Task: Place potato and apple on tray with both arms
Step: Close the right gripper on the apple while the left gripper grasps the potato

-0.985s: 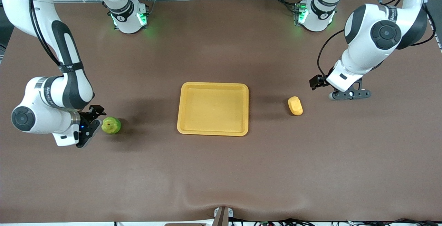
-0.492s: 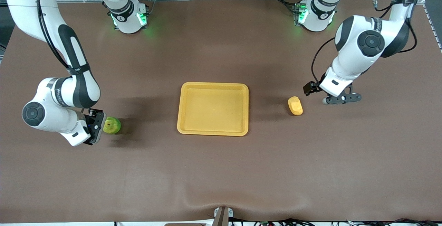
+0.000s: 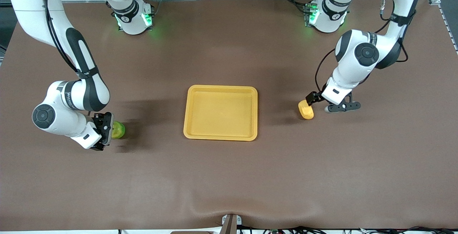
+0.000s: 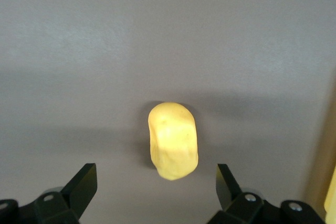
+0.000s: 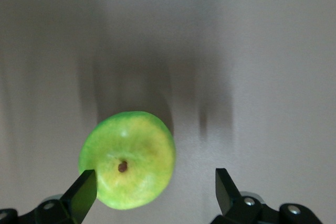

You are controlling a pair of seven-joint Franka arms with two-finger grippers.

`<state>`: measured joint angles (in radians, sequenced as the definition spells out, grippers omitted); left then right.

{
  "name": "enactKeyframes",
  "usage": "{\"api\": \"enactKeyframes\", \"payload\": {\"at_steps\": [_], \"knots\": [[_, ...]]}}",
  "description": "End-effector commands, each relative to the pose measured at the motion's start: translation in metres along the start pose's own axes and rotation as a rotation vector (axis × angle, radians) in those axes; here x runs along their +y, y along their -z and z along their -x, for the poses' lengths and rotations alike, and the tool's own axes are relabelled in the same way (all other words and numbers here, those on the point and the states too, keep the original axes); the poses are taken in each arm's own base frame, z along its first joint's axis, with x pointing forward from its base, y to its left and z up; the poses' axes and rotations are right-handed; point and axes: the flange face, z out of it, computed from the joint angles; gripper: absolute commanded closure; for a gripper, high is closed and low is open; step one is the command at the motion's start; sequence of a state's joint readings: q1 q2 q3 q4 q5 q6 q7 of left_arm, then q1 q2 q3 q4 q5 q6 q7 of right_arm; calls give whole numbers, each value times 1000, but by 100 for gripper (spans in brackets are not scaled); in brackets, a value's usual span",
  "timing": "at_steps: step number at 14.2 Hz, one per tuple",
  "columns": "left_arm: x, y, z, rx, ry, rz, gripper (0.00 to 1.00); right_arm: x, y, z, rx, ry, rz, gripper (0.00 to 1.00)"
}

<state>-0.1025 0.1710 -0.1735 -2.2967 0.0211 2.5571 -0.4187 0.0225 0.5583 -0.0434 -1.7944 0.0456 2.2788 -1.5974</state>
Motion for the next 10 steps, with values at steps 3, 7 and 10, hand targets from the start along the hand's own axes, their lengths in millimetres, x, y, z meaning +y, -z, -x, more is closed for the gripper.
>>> {"api": "enactKeyframes", "payload": {"at_steps": [3, 7, 10], "knots": [[-1, -45, 2, -1, 50, 25, 0, -3, 1, -1, 0, 16, -12, 0], [12, -69, 9, 0, 128, 47, 2, -7, -2, -3, 28, -12, -50, 0], [15, -78, 12, -7, 166, 49, 19, -8, -3, -3, 28, -12, -54, 0]]}}
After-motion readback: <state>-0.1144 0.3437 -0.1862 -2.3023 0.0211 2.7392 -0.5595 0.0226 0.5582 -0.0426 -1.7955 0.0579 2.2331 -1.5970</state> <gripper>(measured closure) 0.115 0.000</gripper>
